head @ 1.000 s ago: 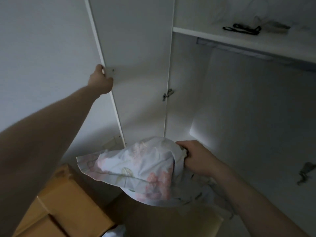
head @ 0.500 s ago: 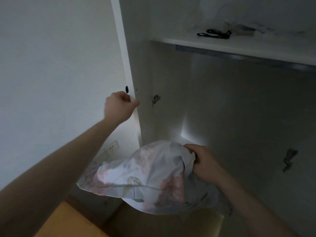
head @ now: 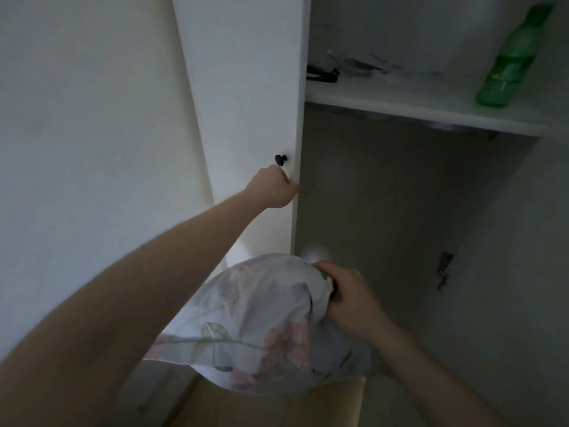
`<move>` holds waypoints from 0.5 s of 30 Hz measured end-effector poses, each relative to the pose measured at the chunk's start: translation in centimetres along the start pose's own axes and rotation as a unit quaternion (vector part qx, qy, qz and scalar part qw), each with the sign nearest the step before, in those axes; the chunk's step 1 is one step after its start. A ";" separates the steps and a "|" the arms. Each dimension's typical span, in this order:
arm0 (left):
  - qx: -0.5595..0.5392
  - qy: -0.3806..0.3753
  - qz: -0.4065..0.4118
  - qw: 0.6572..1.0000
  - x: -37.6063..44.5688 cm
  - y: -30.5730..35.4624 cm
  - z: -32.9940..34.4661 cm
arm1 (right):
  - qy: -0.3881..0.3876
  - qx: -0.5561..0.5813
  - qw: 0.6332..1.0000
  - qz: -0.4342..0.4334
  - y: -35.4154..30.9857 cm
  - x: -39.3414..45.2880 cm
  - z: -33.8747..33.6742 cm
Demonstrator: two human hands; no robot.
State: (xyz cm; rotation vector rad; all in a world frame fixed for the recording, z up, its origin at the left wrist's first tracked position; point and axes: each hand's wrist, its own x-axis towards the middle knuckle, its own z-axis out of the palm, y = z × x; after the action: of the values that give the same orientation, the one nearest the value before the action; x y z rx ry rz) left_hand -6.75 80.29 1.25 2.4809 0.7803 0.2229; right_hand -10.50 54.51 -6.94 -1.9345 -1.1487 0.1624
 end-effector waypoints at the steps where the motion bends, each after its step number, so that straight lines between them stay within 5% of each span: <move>1: 0.000 -0.019 0.002 1.000 0.9 0.6 0.2 | 0.003 -0.004 1.000 0.001 -0.1 0.0 -0.2; 11: -0.278 -0.121 -0.008 0.953 3.5 1.9 0.7 | 0.023 -0.077 0.997 0.018 0.7 -0.2 -1.9; 15: -0.173 -0.124 0.083 0.974 -2.0 1.1 -1.2 | -0.007 -0.085 0.996 0.028 0.8 -0.6 -1.9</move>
State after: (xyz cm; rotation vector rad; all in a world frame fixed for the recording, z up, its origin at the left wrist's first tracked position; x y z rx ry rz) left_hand -8.20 78.94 2.82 2.1871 0.3917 0.0952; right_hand -9.39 52.70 -6.56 -2.1191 -1.1485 0.1122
